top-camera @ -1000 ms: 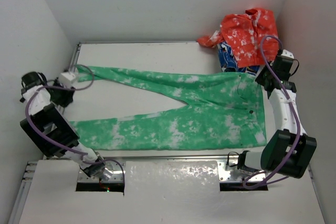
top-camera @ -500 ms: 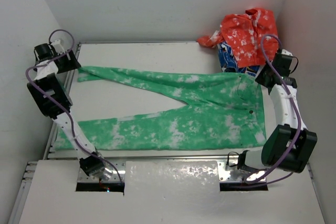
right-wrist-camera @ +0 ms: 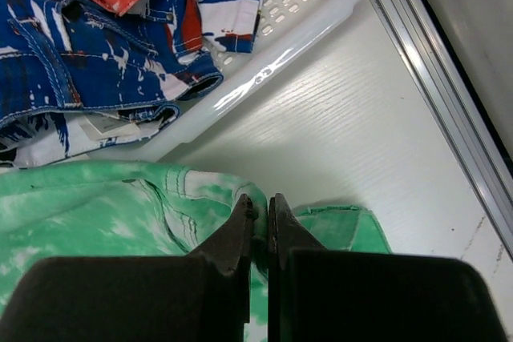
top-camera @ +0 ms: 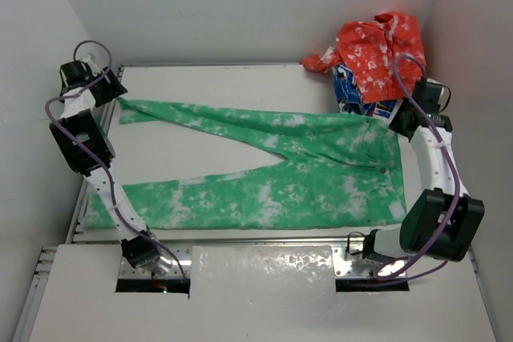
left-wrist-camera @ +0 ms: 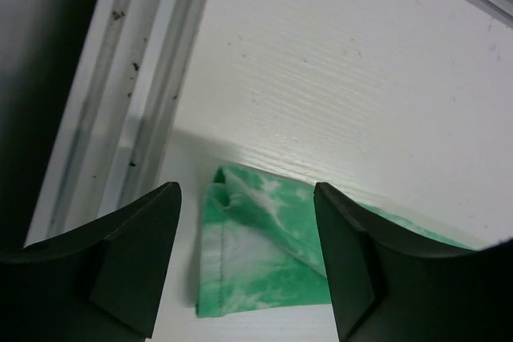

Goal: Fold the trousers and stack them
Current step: Flatten the trousers out

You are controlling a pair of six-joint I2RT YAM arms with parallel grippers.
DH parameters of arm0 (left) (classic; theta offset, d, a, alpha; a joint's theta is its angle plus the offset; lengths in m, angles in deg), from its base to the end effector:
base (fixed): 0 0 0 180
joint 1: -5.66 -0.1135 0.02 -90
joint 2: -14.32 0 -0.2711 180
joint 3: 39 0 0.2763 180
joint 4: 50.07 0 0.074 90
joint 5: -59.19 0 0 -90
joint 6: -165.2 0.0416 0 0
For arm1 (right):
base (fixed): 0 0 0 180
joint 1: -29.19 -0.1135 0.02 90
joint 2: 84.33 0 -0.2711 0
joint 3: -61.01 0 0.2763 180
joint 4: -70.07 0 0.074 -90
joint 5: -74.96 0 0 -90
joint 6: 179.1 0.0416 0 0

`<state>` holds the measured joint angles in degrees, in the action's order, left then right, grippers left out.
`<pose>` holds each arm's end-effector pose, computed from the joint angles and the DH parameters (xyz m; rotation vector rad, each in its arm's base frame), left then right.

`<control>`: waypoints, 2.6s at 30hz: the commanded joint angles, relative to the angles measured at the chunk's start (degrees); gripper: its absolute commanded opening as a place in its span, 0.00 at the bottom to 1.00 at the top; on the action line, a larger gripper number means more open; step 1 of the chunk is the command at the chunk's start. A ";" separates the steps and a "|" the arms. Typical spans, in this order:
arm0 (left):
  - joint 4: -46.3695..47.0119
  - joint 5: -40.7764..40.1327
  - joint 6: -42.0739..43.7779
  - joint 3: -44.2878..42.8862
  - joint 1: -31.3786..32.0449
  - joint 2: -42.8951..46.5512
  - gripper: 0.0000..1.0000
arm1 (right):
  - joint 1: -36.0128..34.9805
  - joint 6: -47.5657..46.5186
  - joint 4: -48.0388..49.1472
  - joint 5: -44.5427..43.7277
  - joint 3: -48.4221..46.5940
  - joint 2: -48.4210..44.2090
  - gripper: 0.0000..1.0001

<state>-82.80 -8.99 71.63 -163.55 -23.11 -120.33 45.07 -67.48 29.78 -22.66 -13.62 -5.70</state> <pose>0.5028 0.2584 0.1813 -0.4456 2.2180 -0.2094 0.3108 -0.0941 0.2795 0.8132 2.1916 -0.1061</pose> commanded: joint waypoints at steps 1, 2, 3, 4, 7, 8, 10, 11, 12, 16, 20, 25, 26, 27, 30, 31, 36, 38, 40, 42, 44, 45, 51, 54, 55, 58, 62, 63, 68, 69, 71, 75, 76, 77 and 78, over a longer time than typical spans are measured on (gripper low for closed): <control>1.73 -0.54 -2.40 0.73 2.40 2.20 0.65 | -0.32 -1.59 -1.34 -1.96 -3.39 -0.06 0.00; 1.55 -1.60 -2.32 0.74 2.67 2.11 0.64 | -0.32 -1.68 -1.52 -2.05 -3.57 0.03 0.00; 1.38 -2.57 -2.32 0.65 2.85 1.50 0.64 | -0.32 -1.59 -1.52 -1.96 -3.83 0.12 0.00; 1.20 -3.88 -2.32 0.30 2.93 1.06 0.63 | -0.32 -1.68 -1.43 -1.96 -3.83 0.12 0.00; -0.38 -5.12 -1.70 -0.76 3.02 -0.61 0.56 | -0.32 -1.76 -1.26 -1.88 -3.92 0.12 0.00; -0.90 -5.12 -1.44 -1.02 2.94 -1.14 0.45 | -0.41 -1.76 -1.17 -1.88 -3.92 0.03 0.00; -1.70 -5.21 -1.09 -1.28 2.93 -1.40 0.33 | -0.32 -1.50 -0.99 -1.79 -3.92 0.03 0.00; -1.96 -5.21 -0.74 -1.29 3.02 -1.23 0.26 | -0.41 -1.41 -0.82 -1.79 -3.92 0.03 0.00; -2.05 -5.21 -0.56 -1.29 2.94 -1.14 0.10 | -0.41 -1.24 -0.73 -1.70 -4.01 0.03 0.00; -1.62 -6.35 0.93 -1.29 2.93 -0.26 0.00 | -0.41 -0.89 -0.11 -1.52 -4.36 -0.06 0.00; -0.21 -7.76 1.99 -0.93 2.85 0.79 0.00 | -0.41 -0.89 0.06 -1.17 -4.36 -0.23 0.00; 4.09 5.64 2.08 1.79 2.76 6.58 0.00 | -0.32 -0.89 1.02 -1.17 -3.31 -1.37 0.00; 5.49 7.95 2.34 2.14 2.76 9.55 0.00 | -0.41 -0.71 1.29 -1.00 -2.78 -1.55 0.00; 5.77 9.62 2.87 2.23 2.59 11.23 0.00 | -0.32 -0.54 1.64 -0.82 -2.60 -1.72 0.00; 9.27 17.26 2.96 5.72 -0.56 18.35 0.00 | -0.32 -0.01 2.70 0.14 -1.38 -2.69 0.00; 11.20 23.03 1.65 7.75 -2.06 20.11 0.00 | -0.41 0.17 3.31 0.32 -0.94 -3.21 0.00; 3.53 29.33 17.58 28.56 -7.78 31.01 0.00 | -0.32 1.39 5.51 1.38 3.10 -4.98 0.00; -9.04 25.30 33.41 33.93 -7.79 32.34 0.00 | -0.32 1.75 7.35 2.08 4.25 -5.42 0.00; -15.29 17.69 39.84 39.04 -8.23 31.91 0.00 | -0.32 1.84 8.06 2.52 4.87 -5.33 0.00; -20.32 10.74 43.47 42.21 -10.24 29.72 0.00 | -0.32 2.36 8.50 3.31 5.22 -4.89 0.00; -21.65 7.55 44.18 44.14 -12.43 28.22 0.00 | -0.32 2.72 9.38 4.18 5.74 -4.80 0.00; -22.00 5.44 44.61 45.55 -14.27 28.04 0.00 | -0.41 2.89 9.73 4.36 5.83 -4.80 0.00; -26.74 4.19 48.92 50.21 -15.52 33.39 0.00 | -0.32 1.49 9.29 4.63 4.78 -4.54 0.00; -27.19 6.81 49.19 51.18 -15.52 38.05 0.00 | -0.32 1.57 9.29 4.80 4.25 -4.45 0.00; -26.84 8.05 49.10 50.84 -15.44 40.15 0.00 | -0.32 1.58 9.29 4.80 3.99 -4.28 0.00; -23.68 12.62 46.74 48.04 -14.91 41.83 0.00 | -0.32 1.75 9.29 4.98 3.81 -4.10 0.00; -25.33 13.68 43.92 41.01 -13.59 39.38 0.00 | -0.32 1.93 8.16 6.56 3.02 -4.19 0.03; -27.52 13.51 43.48 39.51 -13.59 38.85 0.00 | -0.32 1.67 7.54 6.48 2.59 -4.19 0.08; -20.62 4.40 32.87 36.42 -13.76 37.53 0.27 | -0.32 -0.97 5.42 4.72 1.35 -5.06 0.00; -19.64 2.80 31.54 36.51 -13.76 36.05 0.30 | -0.41 -1.06 5.42 4.89 1.44 -5.15 0.00; -19.37 0.34 29.95 35.63 -13.85 33.94 0.33 | -0.41 -0.71 5.77 5.42 1.70 -5.15 0.00; -19.63 0.84 29.41 35.19 -13.85 28.85 0.55 | -0.41 -0.44 5.86 5.86 1.88 -5.15 0.00; -19.89 3.29 29.50 34.75 -13.85 27.96 0.59 | -0.32 -0.62 5.78 5.95 1.88 -5.15 0.00; -20.42 4.53 29.24 34.32 -13.77 27.08 0.59 | -0.41 -0.71 5.77 5.95 1.97 -5.07 0.00; -20.33 5.33 28.72 33.18 -13.68 25.24 0.59 | -0.41 -0.80 5.69 6.03 2.05 -5.07 0.00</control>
<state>-103.67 -6.47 102.45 -127.33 -37.08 -93.03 44.79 -67.48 34.72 -17.44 -9.64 -9.66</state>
